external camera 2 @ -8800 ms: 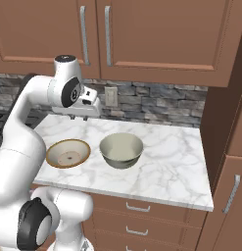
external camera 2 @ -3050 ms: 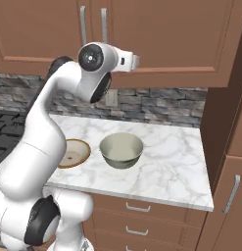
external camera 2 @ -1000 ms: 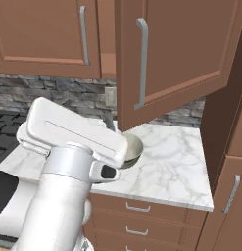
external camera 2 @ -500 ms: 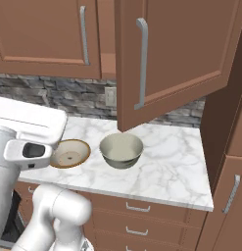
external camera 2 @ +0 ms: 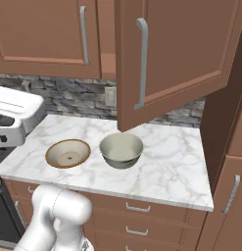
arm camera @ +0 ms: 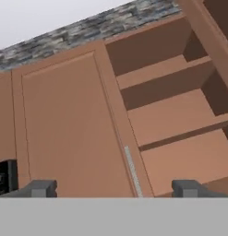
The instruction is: Open the cabinet. Pick the bowls from the counter and place them in the cabinet. Then close the cabinet.
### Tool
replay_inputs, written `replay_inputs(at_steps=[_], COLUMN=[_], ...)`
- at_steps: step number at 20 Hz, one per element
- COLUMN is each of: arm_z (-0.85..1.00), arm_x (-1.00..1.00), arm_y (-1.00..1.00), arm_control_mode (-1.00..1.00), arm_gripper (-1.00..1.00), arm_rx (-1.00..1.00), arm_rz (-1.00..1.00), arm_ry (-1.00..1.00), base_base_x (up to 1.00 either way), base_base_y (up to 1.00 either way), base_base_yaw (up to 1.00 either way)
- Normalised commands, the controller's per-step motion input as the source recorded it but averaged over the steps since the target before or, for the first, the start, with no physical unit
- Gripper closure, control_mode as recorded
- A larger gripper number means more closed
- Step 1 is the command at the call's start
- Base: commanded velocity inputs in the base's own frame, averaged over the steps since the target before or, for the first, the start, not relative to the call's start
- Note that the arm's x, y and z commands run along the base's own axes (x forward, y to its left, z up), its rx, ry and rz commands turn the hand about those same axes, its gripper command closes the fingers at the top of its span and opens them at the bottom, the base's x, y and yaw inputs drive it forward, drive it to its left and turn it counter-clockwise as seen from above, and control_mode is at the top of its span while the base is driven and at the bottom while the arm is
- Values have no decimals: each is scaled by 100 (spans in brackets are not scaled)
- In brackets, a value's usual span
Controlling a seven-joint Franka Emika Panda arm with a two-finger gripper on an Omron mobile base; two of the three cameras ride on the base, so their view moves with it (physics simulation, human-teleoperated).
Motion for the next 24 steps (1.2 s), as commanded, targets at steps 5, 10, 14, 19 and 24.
replay_inputs(at_steps=[5,10,14,19,24], arm_z=[-42,-39,-31,-8,0], arm_x=[58,76,90,65,28], arm_y=[-2,0,0,-27,-50], arm_control_mode=[-100,-100,-100,-100,-100], arm_gripper=[-100,-100,-100,-100,-100], arm_rx=[-8,-12,-12,-3,0], arm_rz=[-48,-60,-56,-36,-10], arm_ry=[16,6,1,3,2], base_base_x=[0,0,0,0,0], base_base_y=[0,0,0,0,0], base_base_yaw=[0,0,0,0,0])
